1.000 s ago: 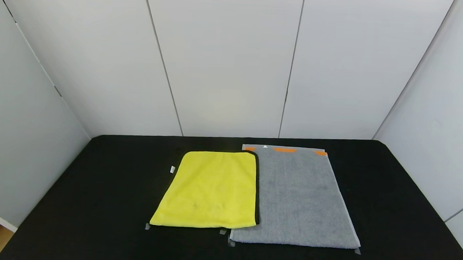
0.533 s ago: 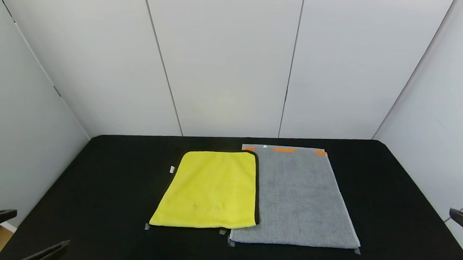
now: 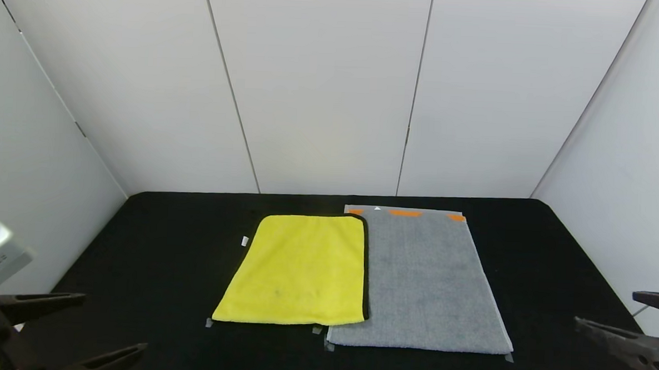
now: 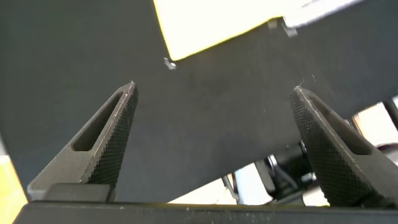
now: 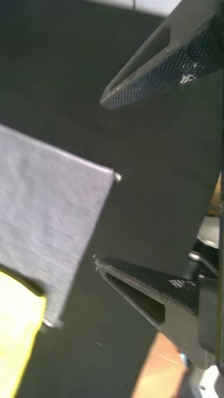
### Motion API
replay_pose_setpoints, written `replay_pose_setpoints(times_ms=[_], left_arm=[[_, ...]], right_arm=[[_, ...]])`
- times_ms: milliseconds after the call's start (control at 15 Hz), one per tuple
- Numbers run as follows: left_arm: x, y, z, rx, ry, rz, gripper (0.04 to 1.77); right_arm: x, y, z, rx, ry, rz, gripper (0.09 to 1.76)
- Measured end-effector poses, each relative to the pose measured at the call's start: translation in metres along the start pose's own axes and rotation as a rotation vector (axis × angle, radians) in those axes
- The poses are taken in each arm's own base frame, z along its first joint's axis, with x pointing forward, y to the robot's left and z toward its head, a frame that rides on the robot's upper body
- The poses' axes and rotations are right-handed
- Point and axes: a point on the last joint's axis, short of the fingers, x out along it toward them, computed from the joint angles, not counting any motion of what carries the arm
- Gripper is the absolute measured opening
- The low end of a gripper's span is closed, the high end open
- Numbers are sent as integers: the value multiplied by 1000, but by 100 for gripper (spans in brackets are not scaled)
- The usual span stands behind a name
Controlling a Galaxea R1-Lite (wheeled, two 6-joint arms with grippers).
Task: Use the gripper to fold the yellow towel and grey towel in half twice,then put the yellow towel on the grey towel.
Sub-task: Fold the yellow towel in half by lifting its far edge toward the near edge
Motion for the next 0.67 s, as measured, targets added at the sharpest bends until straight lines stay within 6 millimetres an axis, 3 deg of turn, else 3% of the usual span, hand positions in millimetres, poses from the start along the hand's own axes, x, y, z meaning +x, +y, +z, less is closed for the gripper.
replay_pose_setpoints(times_ms=[400,667], left_arm=[[28,0,11,30,94,-44,172],[39,0,13,31,134,-56,172]], right_arm=[[30,15,1,-53,101,91,171],[39,19,1,-64,134,108,171]])
